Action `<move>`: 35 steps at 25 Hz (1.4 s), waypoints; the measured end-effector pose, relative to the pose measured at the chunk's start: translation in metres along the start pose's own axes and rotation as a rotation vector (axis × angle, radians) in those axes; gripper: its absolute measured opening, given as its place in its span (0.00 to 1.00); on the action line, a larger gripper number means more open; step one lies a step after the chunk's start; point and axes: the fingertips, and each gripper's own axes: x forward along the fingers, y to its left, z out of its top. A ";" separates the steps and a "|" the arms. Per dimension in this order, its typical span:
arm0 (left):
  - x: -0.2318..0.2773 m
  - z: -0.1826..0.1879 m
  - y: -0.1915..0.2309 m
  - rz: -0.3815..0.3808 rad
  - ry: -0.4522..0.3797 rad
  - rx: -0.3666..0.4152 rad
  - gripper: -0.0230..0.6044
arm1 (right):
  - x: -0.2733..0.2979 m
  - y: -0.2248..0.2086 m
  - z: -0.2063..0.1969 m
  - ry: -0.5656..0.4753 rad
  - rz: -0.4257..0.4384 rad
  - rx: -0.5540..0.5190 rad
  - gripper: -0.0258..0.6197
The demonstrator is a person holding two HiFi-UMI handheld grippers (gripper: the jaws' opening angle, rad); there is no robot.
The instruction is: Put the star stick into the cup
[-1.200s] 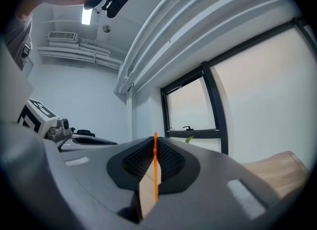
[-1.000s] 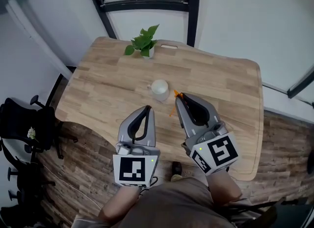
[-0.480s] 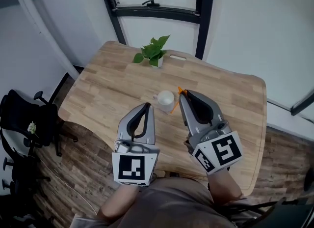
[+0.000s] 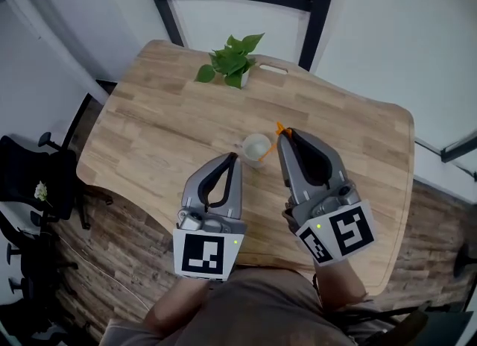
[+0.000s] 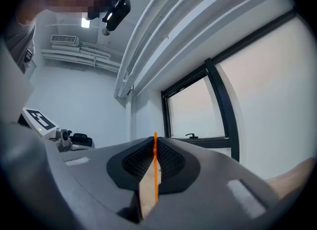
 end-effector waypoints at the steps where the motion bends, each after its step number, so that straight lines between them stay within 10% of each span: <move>1: 0.007 -0.004 0.004 -0.008 0.009 -0.009 0.04 | 0.007 -0.002 -0.003 0.006 -0.002 -0.004 0.11; 18: 0.090 -0.101 0.038 -0.099 0.198 -0.108 0.04 | 0.071 -0.055 -0.133 0.247 -0.069 0.172 0.11; 35: 0.108 -0.109 0.027 -0.103 0.223 -0.122 0.04 | 0.067 -0.072 -0.145 0.288 -0.067 0.114 0.19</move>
